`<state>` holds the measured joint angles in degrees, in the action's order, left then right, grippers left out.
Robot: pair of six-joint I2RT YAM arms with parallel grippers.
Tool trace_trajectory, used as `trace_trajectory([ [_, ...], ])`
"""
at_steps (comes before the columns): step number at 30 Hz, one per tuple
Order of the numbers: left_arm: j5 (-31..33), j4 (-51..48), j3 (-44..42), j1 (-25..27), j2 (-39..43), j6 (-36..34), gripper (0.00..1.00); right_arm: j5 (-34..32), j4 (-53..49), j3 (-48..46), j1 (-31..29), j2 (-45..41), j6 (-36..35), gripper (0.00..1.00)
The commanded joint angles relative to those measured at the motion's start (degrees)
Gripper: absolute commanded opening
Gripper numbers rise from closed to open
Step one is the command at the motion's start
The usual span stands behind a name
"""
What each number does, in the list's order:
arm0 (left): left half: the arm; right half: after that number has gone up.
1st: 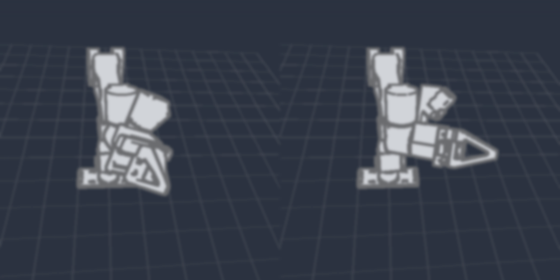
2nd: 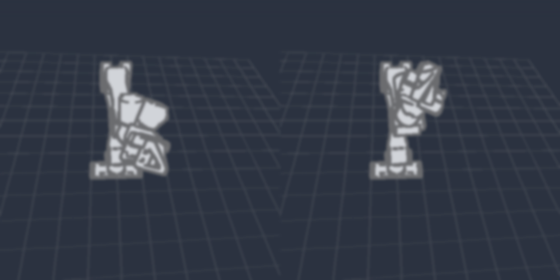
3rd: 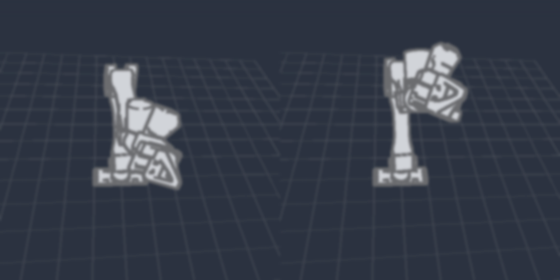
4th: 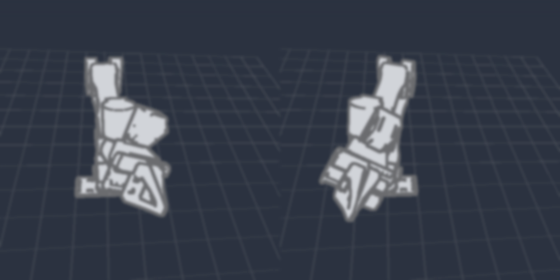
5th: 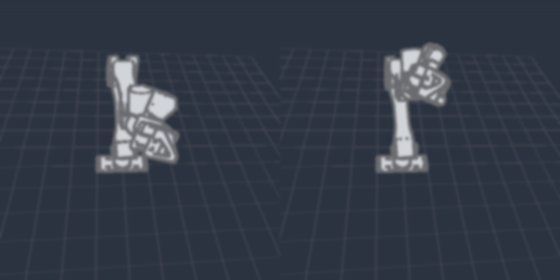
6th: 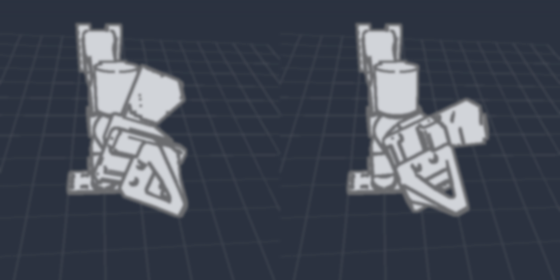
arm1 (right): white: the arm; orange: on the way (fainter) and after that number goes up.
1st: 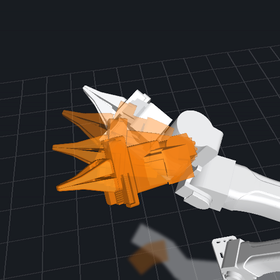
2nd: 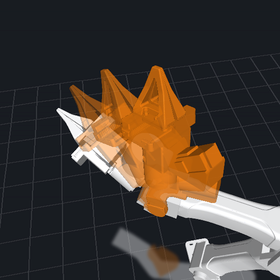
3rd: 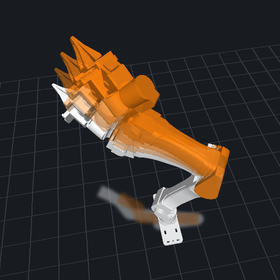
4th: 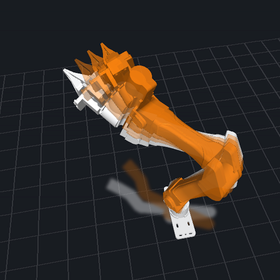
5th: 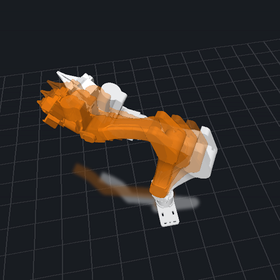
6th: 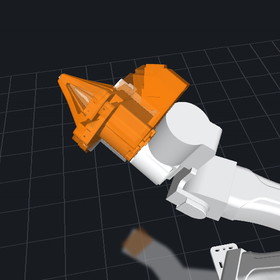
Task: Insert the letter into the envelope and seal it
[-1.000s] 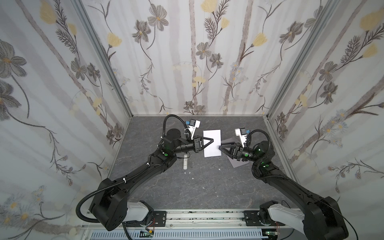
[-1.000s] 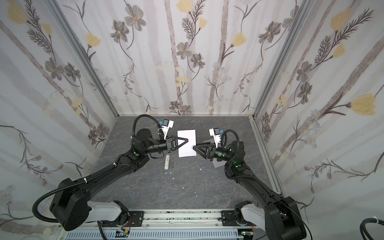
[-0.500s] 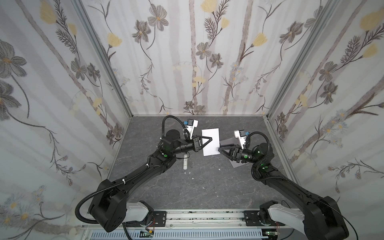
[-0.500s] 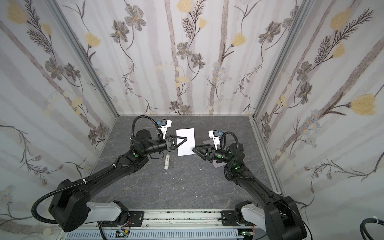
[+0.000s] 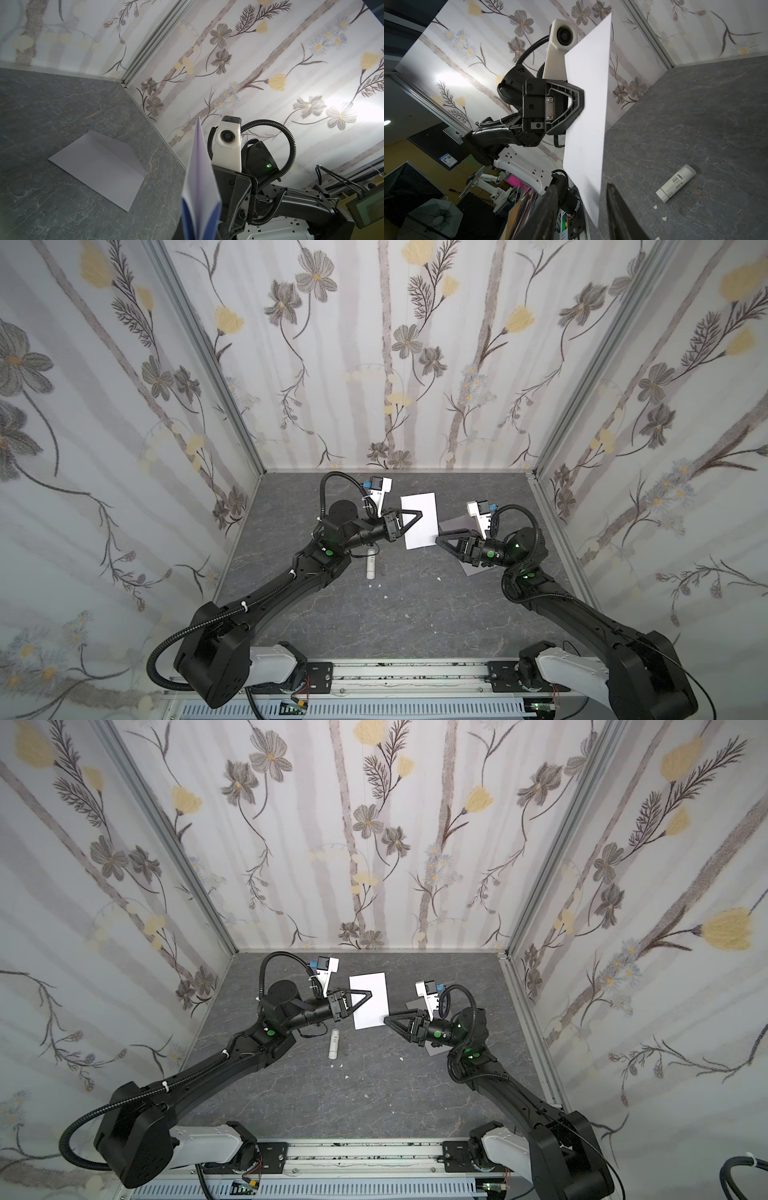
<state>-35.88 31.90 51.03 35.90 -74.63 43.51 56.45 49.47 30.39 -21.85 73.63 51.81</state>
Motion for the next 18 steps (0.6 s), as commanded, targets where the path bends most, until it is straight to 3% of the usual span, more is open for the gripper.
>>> trace_trajectory([
  [1, 0.89, 2.81, -0.04, -0.15, 0.33, 0.18, 0.0, 0.5, 2.3, -0.07, -0.15, 0.37, 0.54, 0.0],
  [3, 1.16, 2.82, -0.05, -0.17, 0.35, 0.18, 0.0, 0.41, 2.3, -0.07, -0.17, 0.47, 0.57, 0.0],
  [5, 1.53, 2.82, -0.05, -0.14, 0.39, 0.26, 0.0, 0.09, 2.26, -0.33, -0.17, 0.3, 0.57, 0.32],
  [7, 1.94, 2.86, -0.14, -0.13, 0.54, 0.35, 0.0, -0.12, 2.3, -0.55, -0.21, 0.04, 0.53, 0.4],
  [8, 2.02, 2.88, -0.21, -0.13, 0.63, 0.31, 0.0, -0.21, 2.32, -0.6, -0.19, -0.06, 0.48, 0.35],
  [10, 2.19, 2.88, -0.33, -0.28, 0.69, 0.44, 0.0, -0.17, 2.29, -0.69, -0.18, 0.01, 0.55, 0.02],
  [11, 2.22, 2.86, -0.32, -0.31, 0.71, 0.53, 0.0, -0.03, 2.31, -0.68, -0.18, 0.07, 0.57, 0.0],
  [12, 2.26, 2.82, -0.41, -0.32, 0.71, 0.53, 0.0, -0.12, 2.15, -0.68, -0.2, 0.11, 0.57, 0.08],
  [13, 2.3, 2.86, -0.49, -0.37, 0.62, 0.61, 0.0, -0.41, 1.97, -0.77, -0.14, 0.12, 0.52, 0.26],
  [15, 2.27, 2.83, -0.8, -0.44, 0.46, 0.7, 0.0, -0.92, 1.89, -1.14, -0.14, -0.18, 0.24, 0.43],
  [18, 2.44, 2.82, -2.15, -0.48, 0.41, 0.09, 0.0, -2.75, -0.05, -1.65, 0.81, -1.35, -0.97, 0.46],
])
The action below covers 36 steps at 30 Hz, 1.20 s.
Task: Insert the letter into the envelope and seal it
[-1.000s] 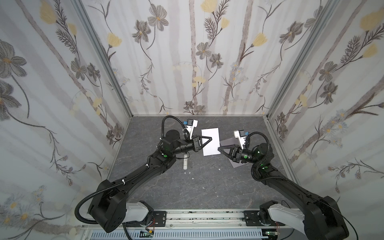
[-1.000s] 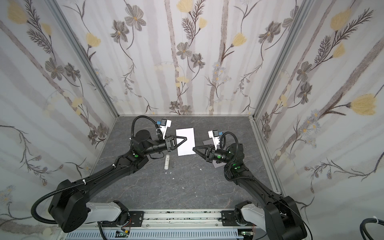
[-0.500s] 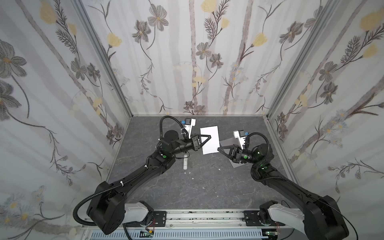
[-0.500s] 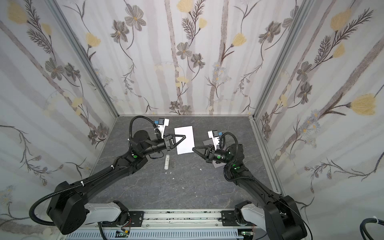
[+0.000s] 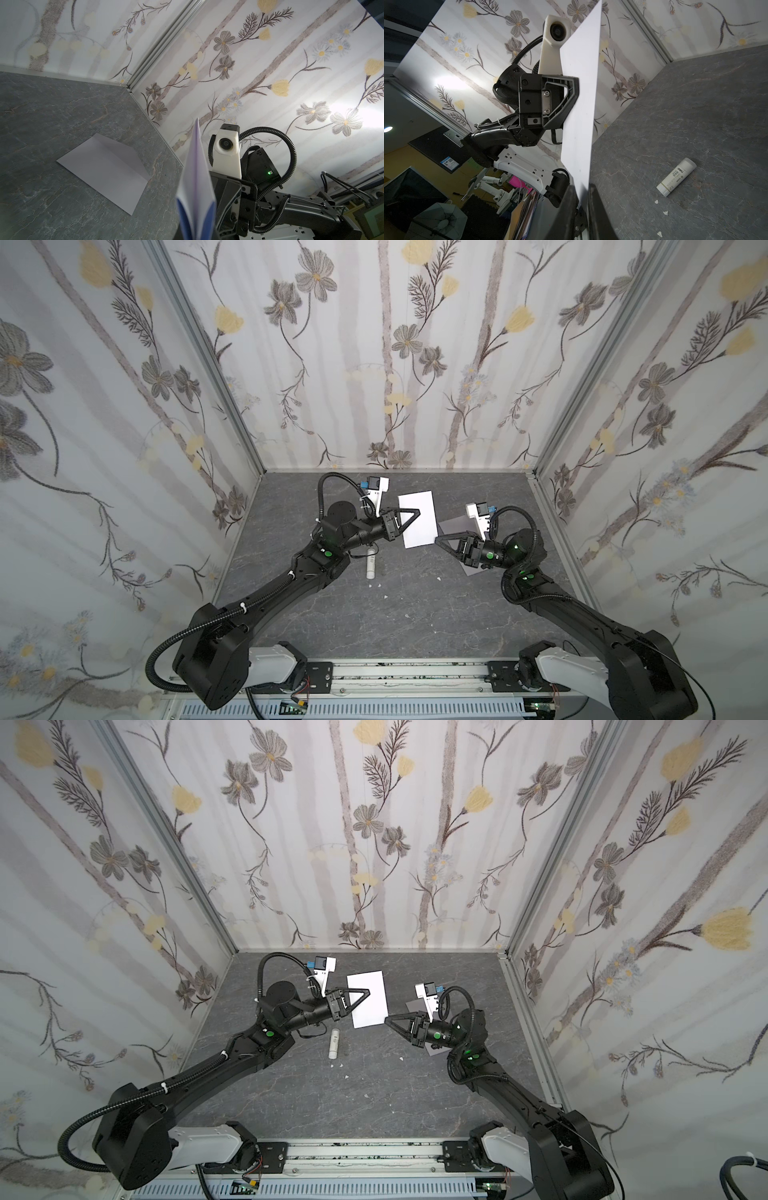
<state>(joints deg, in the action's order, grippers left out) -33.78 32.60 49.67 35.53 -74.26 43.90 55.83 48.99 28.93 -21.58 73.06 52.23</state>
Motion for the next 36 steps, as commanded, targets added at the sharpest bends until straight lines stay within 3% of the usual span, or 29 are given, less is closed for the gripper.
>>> trace_trajectory([
  [1, 0.79, 2.03, -1.73, -0.19, 0.06, -0.9, 0.0, -3.21, -0.97, -0.5, 1.19, -1.59, -2.07, 0.48],
  [11, 6.22, 1.94, -9.76, 0.77, -8.14, 3.13, 0.0, -13.96, -20.99, -0.18, 8.96, -9.8, -11.01, 0.51],
  [22, 8.53, 1.24, -7.19, 4.02, -24.67, 8.45, 0.0, -15.58, -22.98, -0.71, 10.33, -9.25, -11.12, 0.51],
  [32, 12.1, -2.8, -4.59, 4.64, -30.58, 10.94, 0.0, -14.98, -21.55, -1.07, 10.86, -8.11, -10.79, 0.53],
  [36, 13.48, -5.22, -3.65, 4.77, -30.86, 10.39, 0.23, -14.4, -20.52, -1.09, 10.95, -7.68, -10.24, 0.53],
])
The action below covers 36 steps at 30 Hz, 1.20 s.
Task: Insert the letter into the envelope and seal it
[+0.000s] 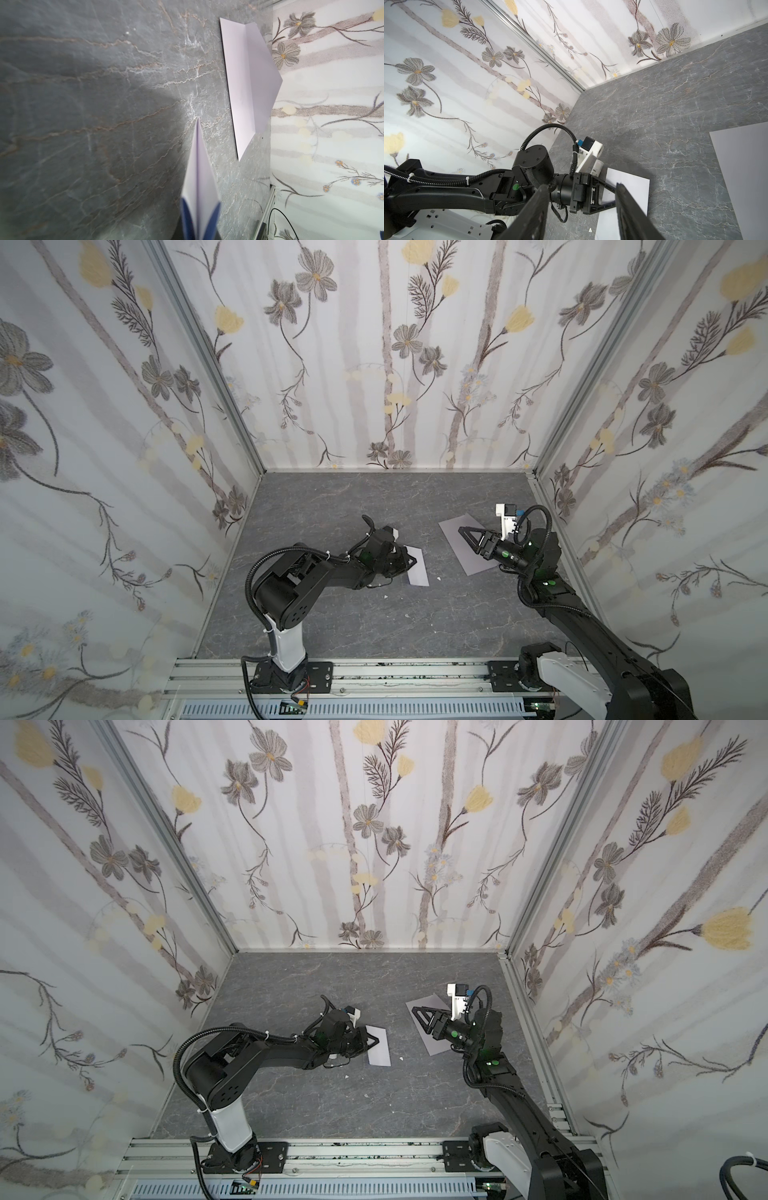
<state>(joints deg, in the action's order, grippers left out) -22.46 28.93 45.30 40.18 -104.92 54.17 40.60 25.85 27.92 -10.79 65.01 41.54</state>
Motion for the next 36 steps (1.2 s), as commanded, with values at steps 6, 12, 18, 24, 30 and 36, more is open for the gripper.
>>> trace_trajectory([
  [6, 6.35, -9.72, 3.51, 0.18, 0.49, -2.8, 0.3, 1.4, 3.43, -0.02, 0.24, 0.38, 0.91, 0.54],
  [12, 11.41, -16.99, 5.56, 0.2, 2.85, -5.42, 0.44, 1.32, 3.3, 0.11, 0.24, 0.2, 1.0, 0.54],
  [18, 12.39, -17.84, 5.19, -0.02, 4.6, -5.31, 0.46, 1.15, 3.12, 0.26, 0.24, 0.04, 1.0, 0.54],
  [24, 12.89, -18.46, 5.24, -0.43, 5.74, -5.39, 0.46, 1.06, 2.52, -0.1, 0.25, -0.41, 0.74, 0.54],
  [30, 14.75, -20.86, 5.76, -1.12, 7.91, -6.18, 0.46, 0.81, 2.21, -0.32, 0.24, -0.67, 0.39, 0.55],
  [36, 16.53, -22.89, 5.72, -2.08, 10.58, -6.88, 0.46, -0.48, 0.78, -0.37, 0.24, -0.68, -0.58, 0.54],
])
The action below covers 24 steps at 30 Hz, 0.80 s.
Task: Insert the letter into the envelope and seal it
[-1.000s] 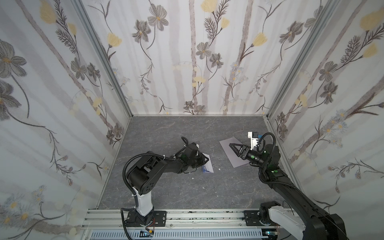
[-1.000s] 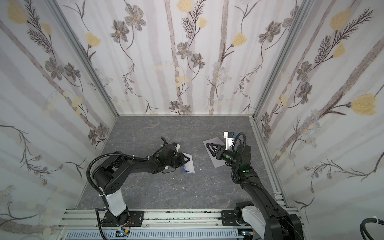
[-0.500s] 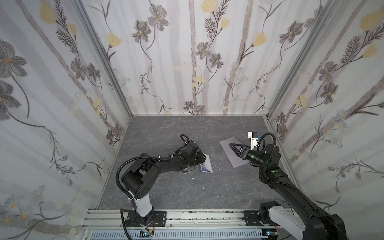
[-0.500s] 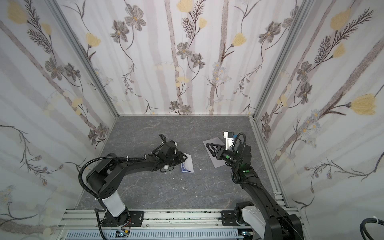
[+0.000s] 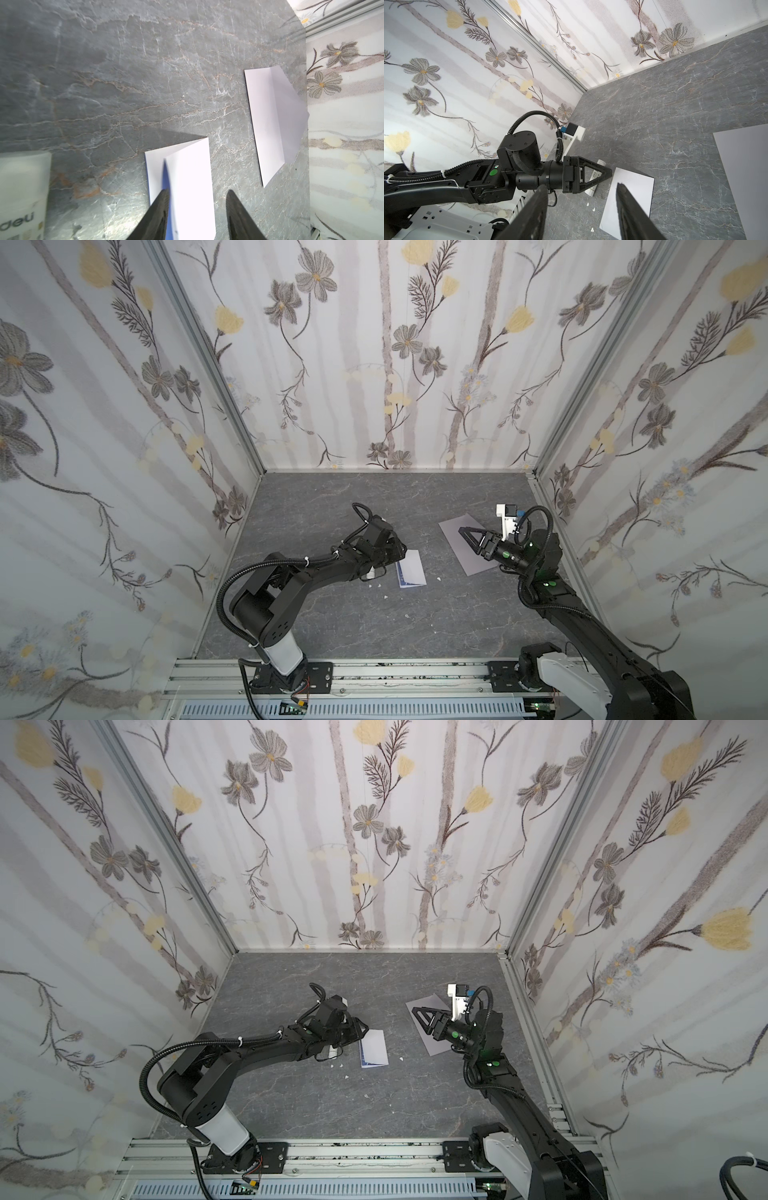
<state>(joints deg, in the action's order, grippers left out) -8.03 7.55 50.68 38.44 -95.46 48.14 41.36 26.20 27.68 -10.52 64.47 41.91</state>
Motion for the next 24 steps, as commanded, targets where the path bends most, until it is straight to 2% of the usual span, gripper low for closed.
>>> trace_trajectory([
  [1, 2.52, -1.74, 0.26, -0.49, 1.68, -0.98, 0.46, -1.88, -0.03, -0.15, -0.02, -0.26, -1.12, 0.54],
  [7, 2.91, -2.54, 0.43, -0.97, 4.61, -3.23, 0.46, -10.24, -9.72, 1.3, 0.94, 0.11, -4.58, 0.54],
  [16, -0.97, -2.39, 0.59, -0.5, 7.93, -8.49, 0.45, -23.34, -20.3, 1.91, 9.03, 1.21, -10.04, 0.57],
  [24, -3.11, -2.11, 0.52, -0.38, 9.5, -10.22, 0.45, -35.32, -28.62, 7.95, 11.22, 9.92, -17.47, 0.6],
])
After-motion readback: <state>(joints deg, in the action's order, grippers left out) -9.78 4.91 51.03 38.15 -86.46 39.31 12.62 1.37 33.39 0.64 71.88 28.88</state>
